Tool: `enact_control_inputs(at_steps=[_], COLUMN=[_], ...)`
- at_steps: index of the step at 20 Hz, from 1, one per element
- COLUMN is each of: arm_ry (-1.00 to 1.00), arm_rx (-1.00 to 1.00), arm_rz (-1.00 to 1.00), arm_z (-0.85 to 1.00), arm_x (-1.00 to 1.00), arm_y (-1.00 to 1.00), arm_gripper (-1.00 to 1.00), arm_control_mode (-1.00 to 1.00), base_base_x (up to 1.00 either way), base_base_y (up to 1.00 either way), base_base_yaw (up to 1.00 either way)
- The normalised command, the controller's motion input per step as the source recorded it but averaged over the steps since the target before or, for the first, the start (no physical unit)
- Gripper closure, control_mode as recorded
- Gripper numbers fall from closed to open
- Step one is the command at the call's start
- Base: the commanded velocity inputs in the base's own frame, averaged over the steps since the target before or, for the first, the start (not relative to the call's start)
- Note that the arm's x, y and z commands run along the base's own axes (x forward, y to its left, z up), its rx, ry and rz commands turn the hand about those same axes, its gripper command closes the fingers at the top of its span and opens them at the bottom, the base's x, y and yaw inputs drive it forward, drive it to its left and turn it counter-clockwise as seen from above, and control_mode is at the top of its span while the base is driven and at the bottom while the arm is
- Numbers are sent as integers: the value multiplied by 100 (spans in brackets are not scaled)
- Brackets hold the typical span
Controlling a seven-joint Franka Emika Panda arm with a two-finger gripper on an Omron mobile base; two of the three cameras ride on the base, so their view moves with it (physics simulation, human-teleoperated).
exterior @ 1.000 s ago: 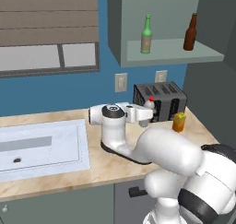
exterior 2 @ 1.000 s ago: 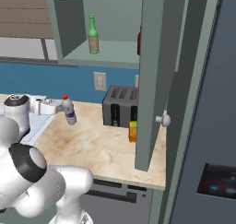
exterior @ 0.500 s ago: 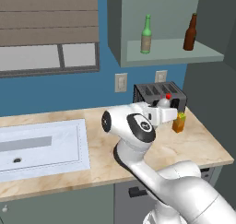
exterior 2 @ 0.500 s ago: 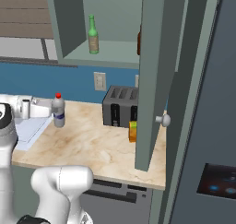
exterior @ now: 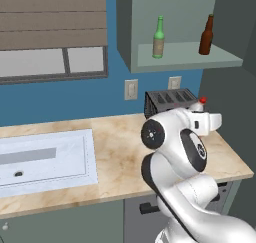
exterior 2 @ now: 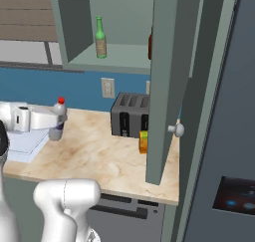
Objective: Sort all alcoholic drinks to one cabinet, and non-alcoholic drinks to the other.
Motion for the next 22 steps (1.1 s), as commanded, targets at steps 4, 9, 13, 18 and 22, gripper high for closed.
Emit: enact_control_inputs(at_steps=[4, 9, 13, 18, 22], arm_ry=[0, 0, 0, 1, 0], arm_rx=[0, 0, 0, -3, -4], arm_rz=[5, 6, 10, 13, 14], arm_z=[49, 43, 24, 6, 8], arm_x=[-36, -37, -32, -29, -26], arm_y=[0, 0, 0, 0, 0], arm_gripper=[100, 100, 100, 100, 100], arm_control_mode=[-100, -100, -100, -100, -100], base_base_x=[0, 0, 0, 0, 0], base_base_y=[0, 0, 0, 0, 0], base_base_yaw=[0, 0, 0, 0, 0])
